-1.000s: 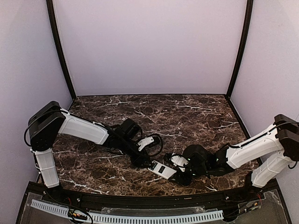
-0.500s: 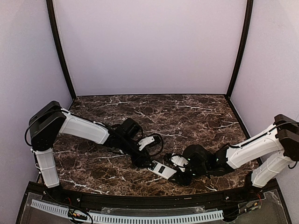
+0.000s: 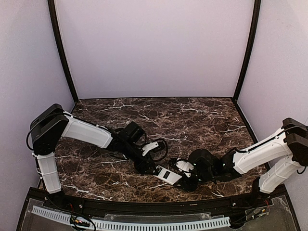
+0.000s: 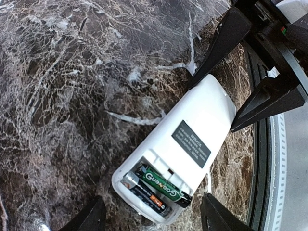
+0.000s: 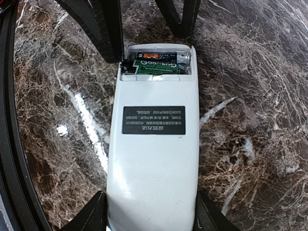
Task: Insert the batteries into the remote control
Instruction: Load the battery into the battery compartment.
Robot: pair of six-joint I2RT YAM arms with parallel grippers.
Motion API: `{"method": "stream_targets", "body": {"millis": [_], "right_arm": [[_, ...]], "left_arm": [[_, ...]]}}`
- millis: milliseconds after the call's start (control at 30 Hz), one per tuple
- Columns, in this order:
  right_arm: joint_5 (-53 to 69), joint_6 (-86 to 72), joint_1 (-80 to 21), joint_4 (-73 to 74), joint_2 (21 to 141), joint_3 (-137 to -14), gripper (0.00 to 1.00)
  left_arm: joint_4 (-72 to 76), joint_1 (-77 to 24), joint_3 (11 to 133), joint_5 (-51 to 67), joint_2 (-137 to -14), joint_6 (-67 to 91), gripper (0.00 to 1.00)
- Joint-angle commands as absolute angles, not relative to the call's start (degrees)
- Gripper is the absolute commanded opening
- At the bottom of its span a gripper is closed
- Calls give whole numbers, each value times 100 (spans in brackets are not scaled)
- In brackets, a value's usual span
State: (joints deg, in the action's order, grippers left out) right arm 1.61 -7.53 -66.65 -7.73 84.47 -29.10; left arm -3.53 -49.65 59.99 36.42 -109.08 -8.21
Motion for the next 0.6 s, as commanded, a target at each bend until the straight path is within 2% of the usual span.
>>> {"method": "stream_targets", "body": {"millis": [0,567], "right_arm": [[250,-693,-6717,-923,8427,-2893,0],[308,-686,-6727,-966,8414,-2861,0]], "left_arm": [[-524,-4955,5975,3622,-11012,-930,69],[-625,-5097,6006,3052,-11111,-1119,63]]}}
